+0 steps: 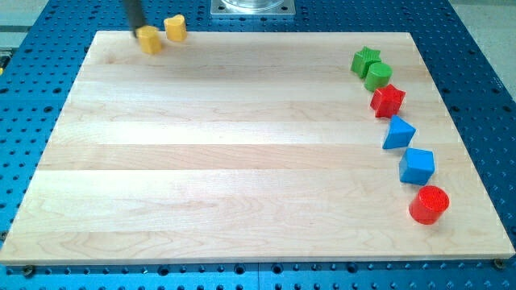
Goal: Push the hexagon above the green star to make a vertical line
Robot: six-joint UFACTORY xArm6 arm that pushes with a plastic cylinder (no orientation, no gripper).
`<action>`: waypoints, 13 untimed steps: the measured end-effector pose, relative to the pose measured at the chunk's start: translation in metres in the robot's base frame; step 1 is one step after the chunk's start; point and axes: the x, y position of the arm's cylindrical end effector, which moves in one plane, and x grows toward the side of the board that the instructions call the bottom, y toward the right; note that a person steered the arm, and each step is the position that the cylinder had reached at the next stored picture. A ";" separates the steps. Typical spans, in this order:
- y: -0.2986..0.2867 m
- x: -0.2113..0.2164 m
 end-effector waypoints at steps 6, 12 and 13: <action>0.033 0.020; 0.236 0.047; 0.232 0.039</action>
